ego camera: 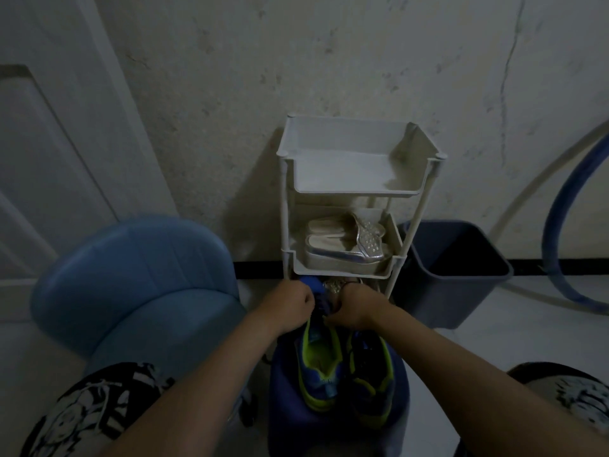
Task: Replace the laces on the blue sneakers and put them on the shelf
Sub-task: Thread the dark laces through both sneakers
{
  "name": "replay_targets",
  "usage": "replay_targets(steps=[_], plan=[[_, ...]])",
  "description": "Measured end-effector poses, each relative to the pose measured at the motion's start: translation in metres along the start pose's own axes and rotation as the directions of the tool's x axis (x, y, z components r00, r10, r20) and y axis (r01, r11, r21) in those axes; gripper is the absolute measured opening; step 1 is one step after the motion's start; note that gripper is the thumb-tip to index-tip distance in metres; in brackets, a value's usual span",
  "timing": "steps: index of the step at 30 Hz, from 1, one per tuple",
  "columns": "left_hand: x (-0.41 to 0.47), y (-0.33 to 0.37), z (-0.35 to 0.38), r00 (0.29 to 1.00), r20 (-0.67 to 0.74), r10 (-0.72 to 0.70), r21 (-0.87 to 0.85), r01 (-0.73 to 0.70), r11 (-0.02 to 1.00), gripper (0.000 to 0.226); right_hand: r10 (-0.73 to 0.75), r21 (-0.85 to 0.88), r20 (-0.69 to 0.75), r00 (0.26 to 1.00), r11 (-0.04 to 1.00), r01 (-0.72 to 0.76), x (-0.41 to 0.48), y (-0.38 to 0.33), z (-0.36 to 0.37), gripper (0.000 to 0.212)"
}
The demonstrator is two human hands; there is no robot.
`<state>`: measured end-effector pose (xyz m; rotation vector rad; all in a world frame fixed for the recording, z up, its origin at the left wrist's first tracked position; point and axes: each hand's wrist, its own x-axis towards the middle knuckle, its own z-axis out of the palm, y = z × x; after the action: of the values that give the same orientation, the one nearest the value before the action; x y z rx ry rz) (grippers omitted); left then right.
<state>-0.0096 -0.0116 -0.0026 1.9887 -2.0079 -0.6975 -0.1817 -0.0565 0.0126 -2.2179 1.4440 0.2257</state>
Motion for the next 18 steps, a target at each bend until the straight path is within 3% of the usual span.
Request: replay_targets(steps=[11, 15, 18], plan=[[-0.004, 0.0, 0.021, 0.959, 0.015, 0.284, 0.312, -0.274, 0.91, 0.027, 0.035, 0.123, 0.116, 0.993, 0.991, -0.049, 0.012, 0.006, -0.001, 0.024], [-0.005, 0.001, 0.024, 0.953, 0.003, 0.302, 0.365, -0.282, 0.887, 0.031, 0.075, 0.164, 0.101, 0.992, 0.982, -0.091, 0.017, 0.007, 0.001, 0.009], [-0.004, 0.001, 0.03, 0.957, -0.036, 0.288, 0.345, -0.258, 0.902, 0.031, 0.117, 0.211, 0.093, 0.989, 0.968, -0.134, 0.019, 0.007, 0.001, 0.009]])
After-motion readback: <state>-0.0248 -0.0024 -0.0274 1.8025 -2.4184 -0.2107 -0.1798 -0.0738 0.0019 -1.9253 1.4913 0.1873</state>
